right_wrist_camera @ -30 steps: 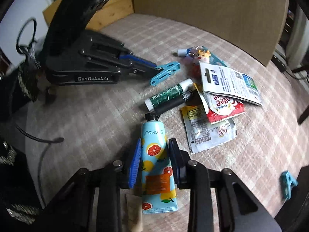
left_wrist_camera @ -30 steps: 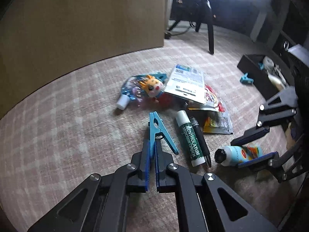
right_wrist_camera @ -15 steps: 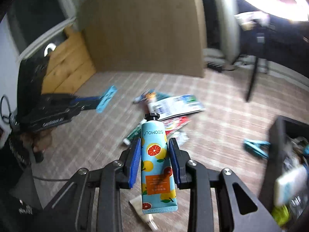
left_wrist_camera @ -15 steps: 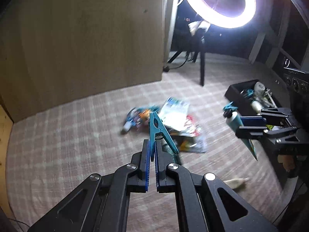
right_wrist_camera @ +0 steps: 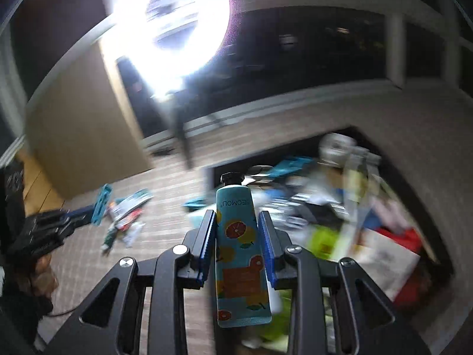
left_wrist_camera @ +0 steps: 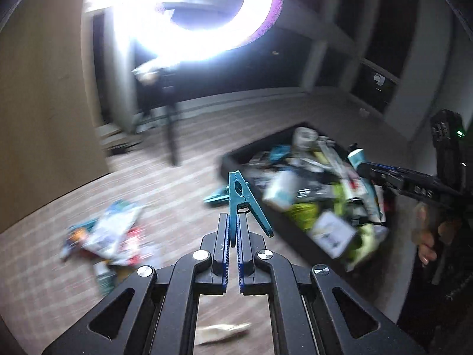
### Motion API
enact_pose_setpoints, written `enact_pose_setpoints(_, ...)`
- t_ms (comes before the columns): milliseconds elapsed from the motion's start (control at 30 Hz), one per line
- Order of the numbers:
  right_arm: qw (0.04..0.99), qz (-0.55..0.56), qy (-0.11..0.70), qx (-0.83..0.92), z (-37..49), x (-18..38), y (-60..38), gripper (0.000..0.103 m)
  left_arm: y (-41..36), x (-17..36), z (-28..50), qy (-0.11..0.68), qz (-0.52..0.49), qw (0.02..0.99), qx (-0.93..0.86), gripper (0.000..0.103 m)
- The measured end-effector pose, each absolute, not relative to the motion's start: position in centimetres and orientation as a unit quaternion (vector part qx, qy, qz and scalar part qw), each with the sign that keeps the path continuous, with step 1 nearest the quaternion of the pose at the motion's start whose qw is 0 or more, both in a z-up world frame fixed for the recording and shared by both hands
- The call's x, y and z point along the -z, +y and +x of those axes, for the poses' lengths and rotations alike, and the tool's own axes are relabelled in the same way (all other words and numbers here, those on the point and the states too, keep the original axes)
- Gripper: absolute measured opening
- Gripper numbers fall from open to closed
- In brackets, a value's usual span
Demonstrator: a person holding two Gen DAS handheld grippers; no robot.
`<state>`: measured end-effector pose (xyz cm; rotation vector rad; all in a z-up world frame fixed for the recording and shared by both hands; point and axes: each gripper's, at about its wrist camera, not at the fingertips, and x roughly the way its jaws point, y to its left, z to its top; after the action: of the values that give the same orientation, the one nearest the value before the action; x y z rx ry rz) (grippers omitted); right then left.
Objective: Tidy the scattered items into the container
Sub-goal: 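Carry hand cream tube and clothespin over black tray and open both grippers, then move both grippers back from the tray to the item pile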
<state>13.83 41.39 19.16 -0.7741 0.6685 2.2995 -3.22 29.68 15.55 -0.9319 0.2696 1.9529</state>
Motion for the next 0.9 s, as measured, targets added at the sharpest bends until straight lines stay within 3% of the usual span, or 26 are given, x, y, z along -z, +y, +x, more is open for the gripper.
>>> enact_pose_setpoints(167, 0.387, -0.287, 0.261, -0.837, 19.1, -19.0, 44.5, 0.028, 35.3, -16.4, -0.3, 0.13, -0.366, 0.508, -0.769, 0.004)
enact_pose_setpoints(400, 0.425, -0.29, 0.257, -0.818, 22.2, -19.1, 48.5, 0.03, 43.0, -18.2, 1.3, 0.135, -0.35, 0.556, -0.742, 0.007)
enact_pose_setpoints(433, 0.418, -0.296, 0.257, -0.819, 22.1, -19.1, 48.9, 0.031, 43.9, -18.2, 1.3, 0.14, -0.35, 0.561, -0.737, 0.031)
enact_pose_setpoints(467, 0.421, -0.297, 0.255, -0.818, 22.2, -19.1, 49.1, 0.038, 44.7, -18.1, 1.3, 0.147, -0.353, 0.559, -0.736, 0.059)
enact_pose_setpoints(500, 0.434, -0.297, 0.252, -0.812, 22.4, -19.3, 49.3, 0.053, 45.3, -18.1, 1.3, 0.149, -0.349, 0.551, -0.743, 0.064)
enact_pose_setpoints(567, 0.452, -0.283, 0.243, -0.81, 22.7, -19.7, 49.4, 0.061, 45.8, -18.1, 1.4, 0.154, -0.341, 0.544, -0.751, 0.056)
enact_pose_setpoints(900, 0.43, -0.264, 0.236, -0.83, 22.2, -20.8, 48.1, 0.061, 41.4, -18.1, -0.9, 0.141, -0.352, 0.523, -0.763, 0.049)
